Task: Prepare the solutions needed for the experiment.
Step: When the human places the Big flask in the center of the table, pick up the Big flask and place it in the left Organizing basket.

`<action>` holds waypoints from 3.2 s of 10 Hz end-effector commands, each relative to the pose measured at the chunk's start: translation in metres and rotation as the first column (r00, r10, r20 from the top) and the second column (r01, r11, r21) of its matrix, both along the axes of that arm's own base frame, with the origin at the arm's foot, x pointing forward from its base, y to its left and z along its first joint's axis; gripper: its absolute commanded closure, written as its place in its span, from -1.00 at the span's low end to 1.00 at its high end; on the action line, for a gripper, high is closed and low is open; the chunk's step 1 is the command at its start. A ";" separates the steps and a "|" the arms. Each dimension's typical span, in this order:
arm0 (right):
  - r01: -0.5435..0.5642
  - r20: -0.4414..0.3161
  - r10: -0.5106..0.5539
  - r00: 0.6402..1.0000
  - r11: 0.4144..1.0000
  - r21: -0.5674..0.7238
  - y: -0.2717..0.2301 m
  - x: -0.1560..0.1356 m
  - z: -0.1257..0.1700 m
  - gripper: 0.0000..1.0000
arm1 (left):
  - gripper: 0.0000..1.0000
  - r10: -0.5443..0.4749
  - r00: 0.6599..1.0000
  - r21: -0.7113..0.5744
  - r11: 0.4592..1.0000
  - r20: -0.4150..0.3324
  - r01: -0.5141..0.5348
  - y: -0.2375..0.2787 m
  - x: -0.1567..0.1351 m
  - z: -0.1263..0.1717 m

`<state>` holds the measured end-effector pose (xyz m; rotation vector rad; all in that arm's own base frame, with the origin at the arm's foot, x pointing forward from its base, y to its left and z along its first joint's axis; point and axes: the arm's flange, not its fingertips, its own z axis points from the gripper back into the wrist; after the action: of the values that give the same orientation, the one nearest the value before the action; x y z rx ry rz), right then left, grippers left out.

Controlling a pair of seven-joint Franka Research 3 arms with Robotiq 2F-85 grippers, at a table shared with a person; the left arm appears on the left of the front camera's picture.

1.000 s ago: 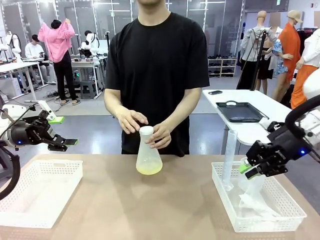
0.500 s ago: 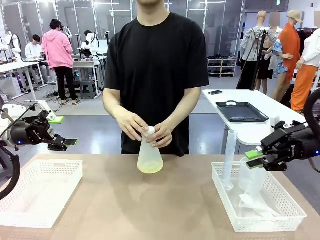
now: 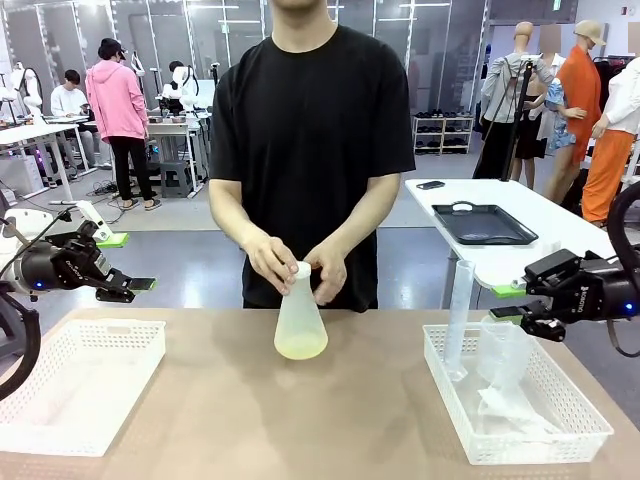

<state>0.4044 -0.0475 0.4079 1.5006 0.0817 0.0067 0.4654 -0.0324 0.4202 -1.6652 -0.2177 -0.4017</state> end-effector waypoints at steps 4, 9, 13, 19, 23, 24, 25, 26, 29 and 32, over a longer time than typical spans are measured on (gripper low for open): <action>0.109 -0.065 -0.104 0.992 0.992 0.071 0.005 -0.007 0.007 -0.32 | -1.00 -0.001 1.000 -0.002 1.000 0.008 0.001 -0.001 0.000 0.002; 0.082 -0.054 -0.079 0.995 0.994 0.070 0.002 -0.006 0.003 -0.72 | -1.00 -0.001 1.000 -0.002 1.000 0.008 0.001 -0.001 0.000 0.002; 0.082 -0.054 -0.079 0.995 0.994 0.070 0.002 -0.006 0.003 -0.72 | -1.00 -0.001 1.000 -0.002 1.000 0.008 0.001 -0.001 0.000 0.002; 0.082 -0.054 -0.079 0.995 0.994 0.070 0.002 -0.006 0.003 -0.72 | -1.00 0.000 1.000 0.000 1.000 0.000 0.000 0.000 0.000 0.000; 0.082 -0.054 -0.079 0.995 0.994 0.070 0.002 -0.006 0.003 -0.72 | -1.00 0.000 1.000 0.026 1.000 0.031 -0.001 -0.060 0.020 0.006; 0.082 -0.054 -0.079 0.995 0.994 0.070 0.002 -0.006 0.003 -0.72 | -1.00 -0.014 0.990 0.037 0.999 0.141 0.009 -0.071 0.023 0.007; 0.082 -0.054 -0.079 0.995 0.994 0.070 0.002 -0.006 0.003 -0.72 | -1.00 -0.045 0.955 0.062 0.998 0.292 0.028 -0.079 0.024 0.007; 0.082 -0.054 -0.079 0.995 0.994 0.070 0.002 -0.006 0.003 -0.72 | -1.00 -0.050 0.910 0.079 0.997 0.412 0.019 -0.085 0.024 0.006; 0.082 -0.054 -0.079 0.995 0.994 0.070 0.002 -0.006 0.003 -0.72 | -1.00 -0.093 0.719 0.123 0.992 0.689 0.011 -0.098 0.022 0.004; 0.082 -0.054 -0.079 0.995 0.994 0.070 0.002 -0.006 0.003 -0.72 | -1.00 -0.122 0.544 0.182 0.982 0.830 -0.057 -0.106 0.013 0.009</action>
<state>0.3988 -0.0449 0.4103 1.5662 0.0734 -0.1069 0.4874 -0.1316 0.4289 -1.2533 -0.7868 -1.1975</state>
